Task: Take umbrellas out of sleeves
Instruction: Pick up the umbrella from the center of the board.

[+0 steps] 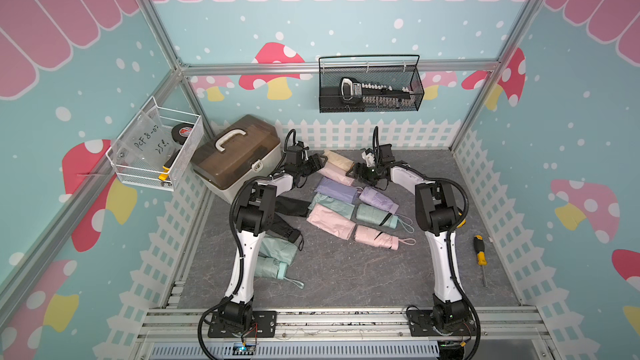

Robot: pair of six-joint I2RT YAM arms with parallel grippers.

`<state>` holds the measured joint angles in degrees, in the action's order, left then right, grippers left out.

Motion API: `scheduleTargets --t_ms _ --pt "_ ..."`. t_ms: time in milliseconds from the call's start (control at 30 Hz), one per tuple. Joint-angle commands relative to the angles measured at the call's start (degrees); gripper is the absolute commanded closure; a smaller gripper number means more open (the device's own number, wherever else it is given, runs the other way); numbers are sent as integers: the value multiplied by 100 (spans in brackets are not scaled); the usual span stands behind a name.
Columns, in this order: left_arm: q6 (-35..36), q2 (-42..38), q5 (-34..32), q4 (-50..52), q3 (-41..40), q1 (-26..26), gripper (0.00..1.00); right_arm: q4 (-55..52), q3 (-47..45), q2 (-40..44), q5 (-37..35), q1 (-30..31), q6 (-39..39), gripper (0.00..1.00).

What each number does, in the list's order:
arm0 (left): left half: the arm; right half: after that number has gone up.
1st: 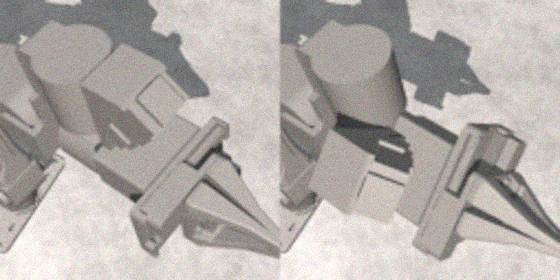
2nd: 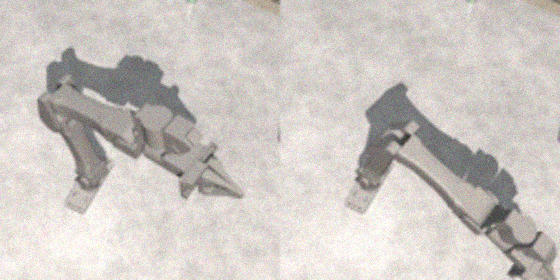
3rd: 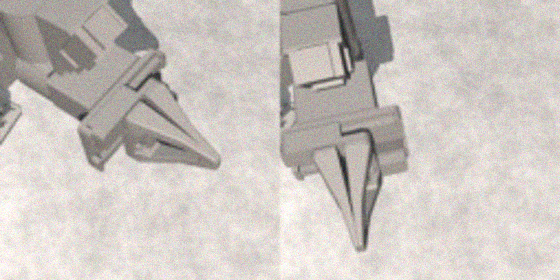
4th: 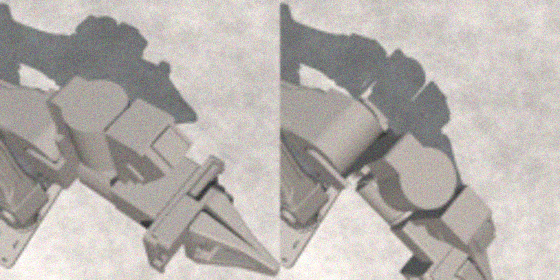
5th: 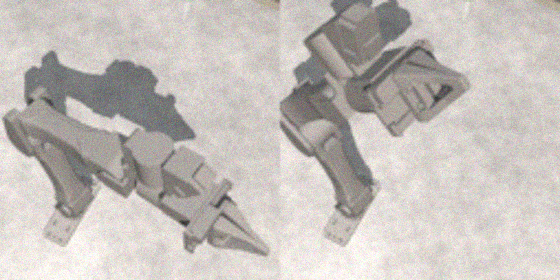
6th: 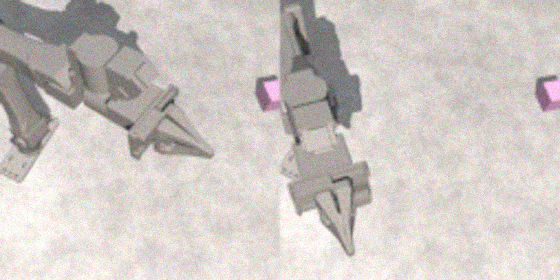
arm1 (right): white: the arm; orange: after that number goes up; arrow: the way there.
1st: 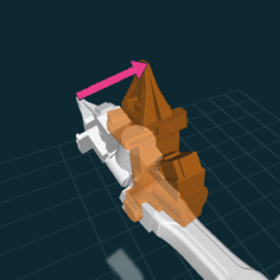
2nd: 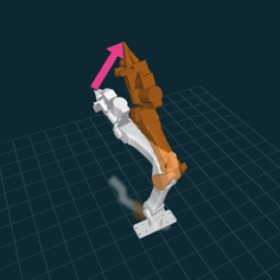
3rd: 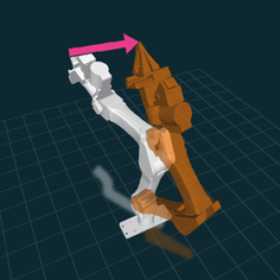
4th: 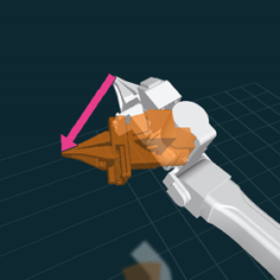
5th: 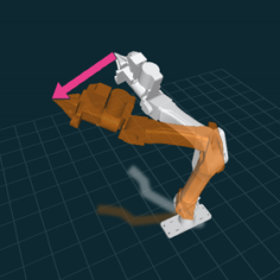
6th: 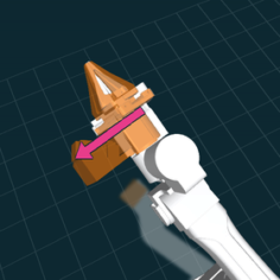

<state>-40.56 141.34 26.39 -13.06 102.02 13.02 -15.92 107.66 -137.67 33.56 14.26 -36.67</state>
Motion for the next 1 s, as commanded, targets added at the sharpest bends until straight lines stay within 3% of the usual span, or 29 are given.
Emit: scheduleTargets --t_ms 0,400,600,667,833,967 --pt "-150 145 287 -171 31 -27 30 -106 105 -305 335 15 -137 20" --pt "-701 97 586 -1137 -681 23 35 492 133 -410 1625 15 -619 24" --pt "-883 125 621 -1371 -714 61 39 1060 123 -634 1970 16 -1153 36" --pt "-877 122 609 -1390 -717 82 45 1078 124 -647 1945 16 -1159 40" --pt "-948 205 639 -1585 -643 78 80 1133 232 -743 1969 15 -1234 40" --pt "-1084 335 655 -1784 -567 87 100 1105 291 -788 1966 17 -1241 40"
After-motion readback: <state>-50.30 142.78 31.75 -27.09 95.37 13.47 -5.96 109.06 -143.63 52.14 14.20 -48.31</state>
